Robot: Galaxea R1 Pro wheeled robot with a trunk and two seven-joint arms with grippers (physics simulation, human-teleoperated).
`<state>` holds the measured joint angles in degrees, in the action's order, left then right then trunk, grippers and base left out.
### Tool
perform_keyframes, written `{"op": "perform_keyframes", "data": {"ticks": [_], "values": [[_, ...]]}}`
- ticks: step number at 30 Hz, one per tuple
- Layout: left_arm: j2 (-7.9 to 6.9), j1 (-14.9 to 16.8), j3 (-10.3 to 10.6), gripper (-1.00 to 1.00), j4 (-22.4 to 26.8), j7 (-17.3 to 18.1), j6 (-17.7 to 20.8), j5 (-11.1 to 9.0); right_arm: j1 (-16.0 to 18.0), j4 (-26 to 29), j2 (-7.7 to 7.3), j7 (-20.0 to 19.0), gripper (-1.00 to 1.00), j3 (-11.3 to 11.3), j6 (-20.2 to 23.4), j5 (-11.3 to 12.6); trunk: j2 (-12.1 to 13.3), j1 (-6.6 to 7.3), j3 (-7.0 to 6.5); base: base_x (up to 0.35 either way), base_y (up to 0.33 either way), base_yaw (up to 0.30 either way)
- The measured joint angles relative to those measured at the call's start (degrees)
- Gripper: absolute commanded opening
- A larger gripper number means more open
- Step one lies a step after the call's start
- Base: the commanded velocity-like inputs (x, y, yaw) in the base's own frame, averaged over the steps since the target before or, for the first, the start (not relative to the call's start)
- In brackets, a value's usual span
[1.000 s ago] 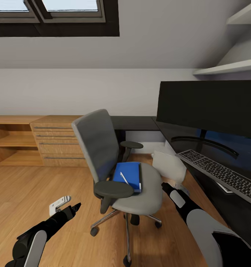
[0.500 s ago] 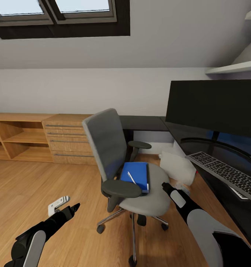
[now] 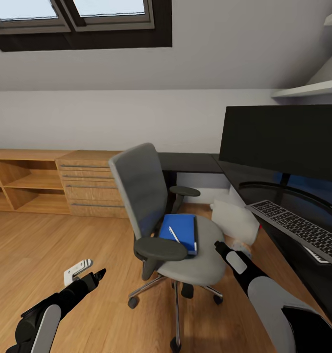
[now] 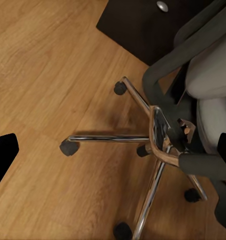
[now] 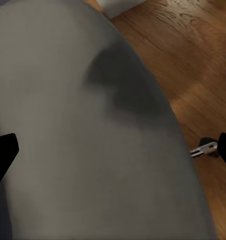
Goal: In the bedroom, organize the workspace by keeping the computer under the desk, ensuring the monitor is on the desk, placing the keyboard on the desk next to the monitor, placing the mouse on the desk next to the keyboard, moving the folder from the swivel chair onto the desk next to the mouse, stacking the notebook on top of the folder with the pen on top of the notebook, and positioning the swivel chair next to the desk.
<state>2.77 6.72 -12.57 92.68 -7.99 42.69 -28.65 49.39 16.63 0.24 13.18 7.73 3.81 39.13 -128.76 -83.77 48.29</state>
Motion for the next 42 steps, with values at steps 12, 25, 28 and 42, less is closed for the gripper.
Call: {"op": "perform_keyframes", "data": {"ticks": [12, 25, 28, 42], "values": [[0.06, 0.0, 0.07, 1.0, -0.02, 0.0, 0.02, -0.01, 0.0, 0.0, 0.0, 0.0, 1.0, 0.0, 0.01, 0.09, -2.82, -1.54, 1.26, 0.0, 0.0, 0.0], [0.0, -0.02, 0.08, 1.0, 0.03, 0.0, 0.17, -0.02, 0.01, -0.04, 0.02, 0.17, 1.0, -0.01, 0.0, -0.33, -2.82, -1.54, 1.26, 0.0, 0.0, 0.106], [0.0, -0.02, 0.13, 1.0, 0.01, 0.0, 0.17, -0.02, 0.04, 0.05, -0.02, 0.04, 1.0, -0.2, 0.0, -0.44, -2.83, -1.54, 1.25, 0.0, 0.0, 0.27], [0.0, -0.02, 0.3, 1.0, 0.03, -0.02, 0.18, 0.06, 0.02, -0.02, 0.04, 0.21, 1.0, -0.06, 0.08, -0.63, -2.83, -1.54, 1.26, 0.0, 0.0, 0.276]]}}
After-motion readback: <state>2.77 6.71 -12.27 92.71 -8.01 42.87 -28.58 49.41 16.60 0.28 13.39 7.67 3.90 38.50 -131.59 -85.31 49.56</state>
